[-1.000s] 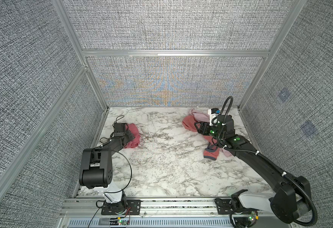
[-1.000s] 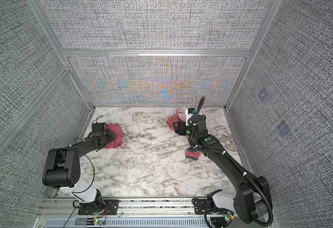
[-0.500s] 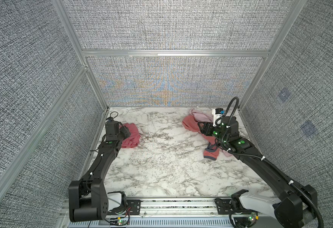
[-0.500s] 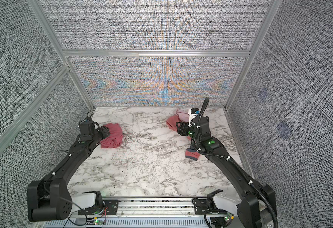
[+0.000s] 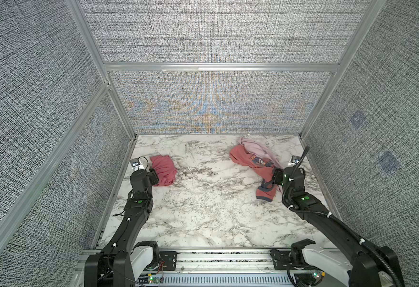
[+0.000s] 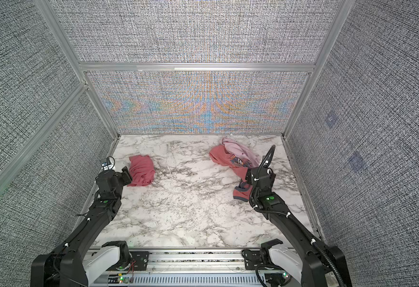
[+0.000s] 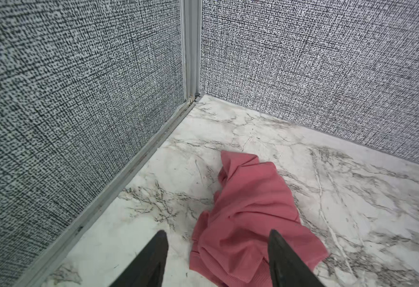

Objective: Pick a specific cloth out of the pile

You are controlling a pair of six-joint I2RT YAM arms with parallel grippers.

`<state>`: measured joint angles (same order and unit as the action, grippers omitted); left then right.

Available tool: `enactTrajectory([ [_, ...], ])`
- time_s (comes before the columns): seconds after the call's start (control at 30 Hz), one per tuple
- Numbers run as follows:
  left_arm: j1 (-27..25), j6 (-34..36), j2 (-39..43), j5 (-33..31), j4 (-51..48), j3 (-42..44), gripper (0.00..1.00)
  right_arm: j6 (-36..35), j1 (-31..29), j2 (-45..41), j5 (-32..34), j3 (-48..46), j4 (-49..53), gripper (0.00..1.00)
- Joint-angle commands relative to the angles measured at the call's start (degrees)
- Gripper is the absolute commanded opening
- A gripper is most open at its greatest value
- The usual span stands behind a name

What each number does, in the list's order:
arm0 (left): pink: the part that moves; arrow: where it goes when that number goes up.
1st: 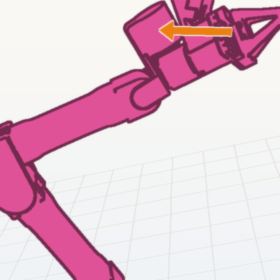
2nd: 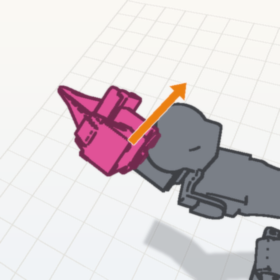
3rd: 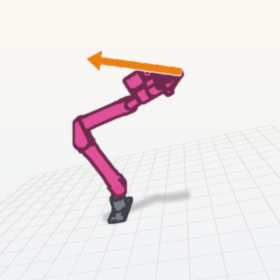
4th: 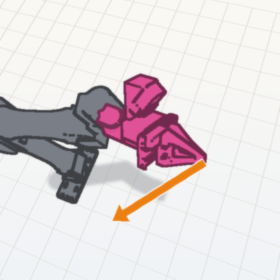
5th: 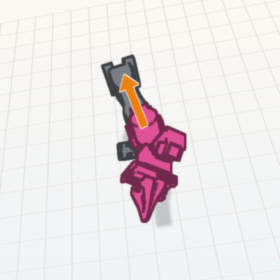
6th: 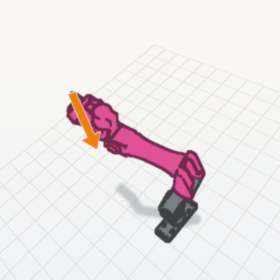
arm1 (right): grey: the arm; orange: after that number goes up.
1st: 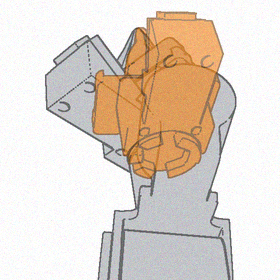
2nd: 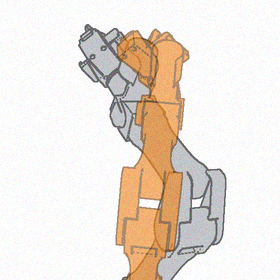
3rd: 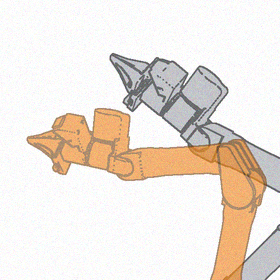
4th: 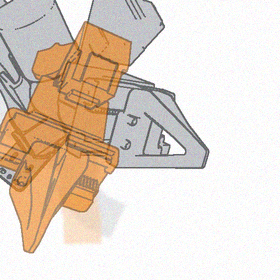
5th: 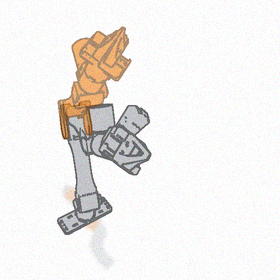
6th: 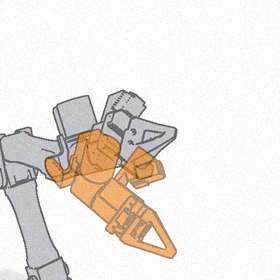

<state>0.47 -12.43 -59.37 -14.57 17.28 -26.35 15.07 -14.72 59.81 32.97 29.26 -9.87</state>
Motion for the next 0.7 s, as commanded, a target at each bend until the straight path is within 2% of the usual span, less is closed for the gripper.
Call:
enactTrajectory([
  [0.0, -0.03, 3.68, -0.18, -3.33, 9.01, 2.73, 0.66, -4.45, 2.24, 1.78, 4.31, -5.12, -17.15, 0.81],
  [0.13, 0.01, 5.71, -1.44, -2.03, 18.25, 7.67, 0.66, -8.64, 4.42, 7.24, 5.81, -6.68, -23.33, 0.81],
  [0.33, -0.02, 8.01, -7.05, 3.48, 28.90, 12.11, 0.65, -10.32, 7.66, 14.24, 2.79, -8.35, -31.93, 0.82],
  [0.47, -0.01, 9.73, -12.96, 6.22, 40.34, 15.16, 0.65, -11.82, 9.28, 18.15, 1.53, -10.43, -39.42, 0.82],
  [0.57, -0.03, 12.48, -17.65, 9.79, 50.92, 17.61, 0.64, -10.94, 10.76, 21.31, -1.05, -12.27, -45.70, 0.83],
  [0.67, -0.03, 12.50, -22.62, 10.03, 59.20, 19.11, 0.65, -10.58, 12.50, 24.27, -6.68, -14.27, -52.14, 0.83],
])
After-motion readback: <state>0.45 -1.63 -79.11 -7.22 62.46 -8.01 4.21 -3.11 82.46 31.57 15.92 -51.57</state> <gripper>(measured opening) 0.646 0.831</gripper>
